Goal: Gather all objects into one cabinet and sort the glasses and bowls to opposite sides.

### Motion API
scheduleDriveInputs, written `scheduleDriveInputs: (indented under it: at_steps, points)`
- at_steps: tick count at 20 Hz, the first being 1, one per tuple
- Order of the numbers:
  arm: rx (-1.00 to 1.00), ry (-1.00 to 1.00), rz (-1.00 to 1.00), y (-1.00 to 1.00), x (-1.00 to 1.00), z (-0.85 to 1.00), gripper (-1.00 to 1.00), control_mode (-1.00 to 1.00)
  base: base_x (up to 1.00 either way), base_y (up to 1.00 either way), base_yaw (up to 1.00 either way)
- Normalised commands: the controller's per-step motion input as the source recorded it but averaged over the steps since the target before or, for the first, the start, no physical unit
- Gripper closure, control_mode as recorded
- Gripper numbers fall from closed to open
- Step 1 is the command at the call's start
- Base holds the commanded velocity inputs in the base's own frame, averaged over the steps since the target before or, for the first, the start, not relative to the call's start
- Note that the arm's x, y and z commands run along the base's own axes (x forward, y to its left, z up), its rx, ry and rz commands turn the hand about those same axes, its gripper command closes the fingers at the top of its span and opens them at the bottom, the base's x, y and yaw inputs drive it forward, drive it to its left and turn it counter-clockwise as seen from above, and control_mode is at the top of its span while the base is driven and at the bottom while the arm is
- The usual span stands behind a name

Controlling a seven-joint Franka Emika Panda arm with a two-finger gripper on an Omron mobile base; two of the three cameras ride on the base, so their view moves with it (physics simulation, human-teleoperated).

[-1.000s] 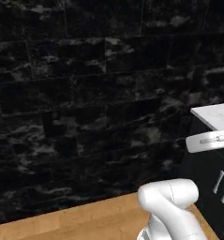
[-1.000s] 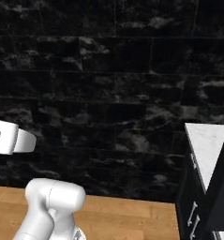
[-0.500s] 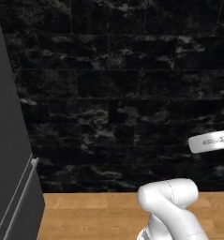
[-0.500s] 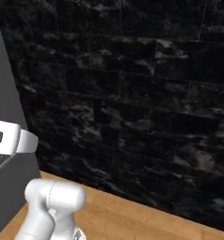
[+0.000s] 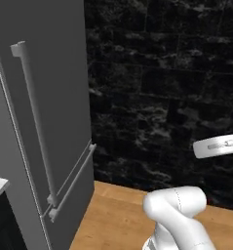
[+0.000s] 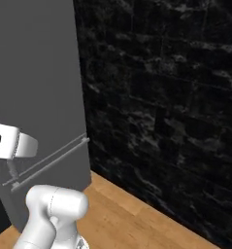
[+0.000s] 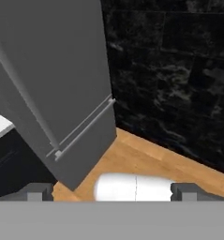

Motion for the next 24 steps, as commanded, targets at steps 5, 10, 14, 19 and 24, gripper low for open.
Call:
scheduleDriveInputs:
  at_steps: [5,10,14,19,24]
  points:
    - [0.0,0.0,0.0,0.0,0.0,0.0,-1.0,1.0,-0.77,0.11,0.31]
    - [0.0,0.0,0.0,0.0,0.0,0.0,-1.0,1.0,-0.41,0.45,0.46]
    - [0.0,0.0,0.0,0.0,0.0,0.0,-1.0,1.0,-0.36,0.59,0.55]
    - [0.0,0.0,0.0,0.0,0.0,0.0,-1.0,1.0,-0.38,0.61,0.56]
    - [0.0,0.0,0.0,0.0,0.0,0.0,-1.0,1.0,-0.2,0.6,0.62]
